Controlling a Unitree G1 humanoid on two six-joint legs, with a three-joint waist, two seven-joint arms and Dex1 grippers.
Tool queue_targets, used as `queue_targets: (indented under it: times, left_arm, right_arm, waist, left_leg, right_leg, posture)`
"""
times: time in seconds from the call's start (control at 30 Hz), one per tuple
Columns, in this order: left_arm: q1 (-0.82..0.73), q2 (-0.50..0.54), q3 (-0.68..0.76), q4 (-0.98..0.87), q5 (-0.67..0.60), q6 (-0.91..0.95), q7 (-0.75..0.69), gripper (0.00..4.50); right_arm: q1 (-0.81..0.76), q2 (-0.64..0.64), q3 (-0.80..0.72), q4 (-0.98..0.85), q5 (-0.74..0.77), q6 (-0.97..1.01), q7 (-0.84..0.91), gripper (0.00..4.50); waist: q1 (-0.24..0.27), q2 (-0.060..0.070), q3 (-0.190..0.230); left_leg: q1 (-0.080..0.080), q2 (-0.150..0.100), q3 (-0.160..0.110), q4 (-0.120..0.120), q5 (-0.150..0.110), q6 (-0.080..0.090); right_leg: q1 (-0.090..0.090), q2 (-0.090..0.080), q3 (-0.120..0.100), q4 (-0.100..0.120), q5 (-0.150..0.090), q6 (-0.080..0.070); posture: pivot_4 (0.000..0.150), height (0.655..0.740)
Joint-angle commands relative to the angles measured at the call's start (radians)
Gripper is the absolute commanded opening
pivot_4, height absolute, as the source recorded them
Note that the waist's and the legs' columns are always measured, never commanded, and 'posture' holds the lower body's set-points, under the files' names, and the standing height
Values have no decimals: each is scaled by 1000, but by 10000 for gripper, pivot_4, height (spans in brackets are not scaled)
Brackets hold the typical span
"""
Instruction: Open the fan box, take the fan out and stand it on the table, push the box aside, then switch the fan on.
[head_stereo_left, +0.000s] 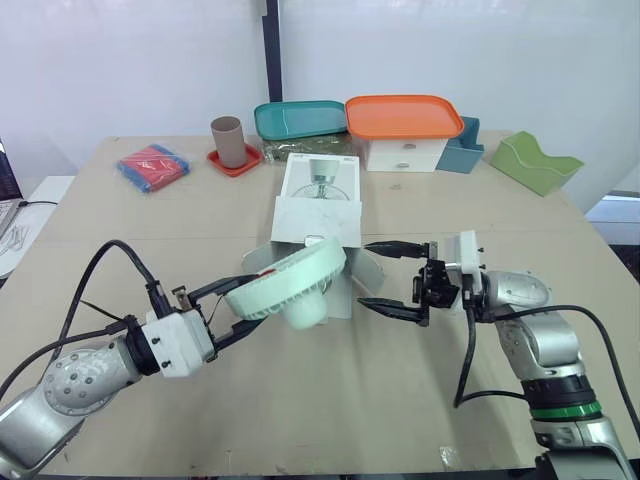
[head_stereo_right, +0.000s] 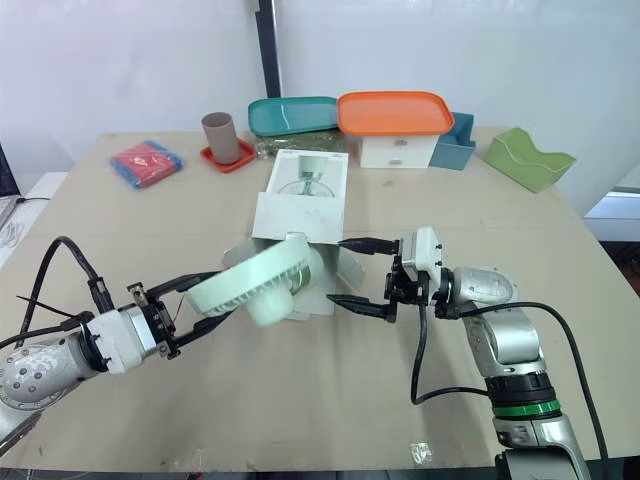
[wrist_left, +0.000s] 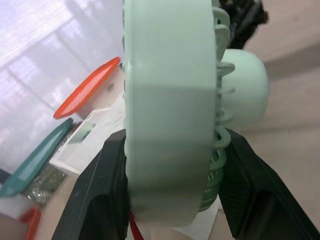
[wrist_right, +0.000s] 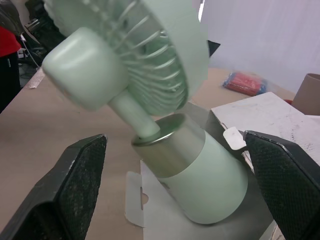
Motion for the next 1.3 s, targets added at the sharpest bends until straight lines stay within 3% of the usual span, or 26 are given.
queue_targets:
  times: [0.03,0.67,1.13,1.3]
  left_arm:
    - [11,-77,135,-157,-149,163,96,18156]
    - [-69,-461,350,-465,-224,824,545,18156]
    - [-244,-611,561,-413,-333,1099,745,18156]
    - [-312,-608,631,-363,-374,1165,774,18156]
  right_arm:
    - [-27,8,-6,-7,-3,-24,2,45000]
    - [-54,38,19,22,-27,-35,15,45000]
    - [-108,71,39,92,-60,-70,13,45000]
    - [-117,86,36,108,-71,-76,-3,45000]
  waist:
    - [0,0,0]
    - [2,-1,1]
    - [2,-2,1]
    - [2,-4,2]
  left_leg:
    - [0,0,0,0,0,0]
    - [0,0,0,1,0,-1]
    - [0,0,0,1,1,-5]
    - [0,0,0,1,3,-8]
  right_leg:
    - [0,0,0,0,0,0]
    - [0,2,3,0,0,0]
    - [0,2,3,0,0,0]
    - [0,2,3,0,0,-1]
  posture:
    - [1500,7400]
    - [1500,7400]
    - [1500,7400]
    - [1500,7400]
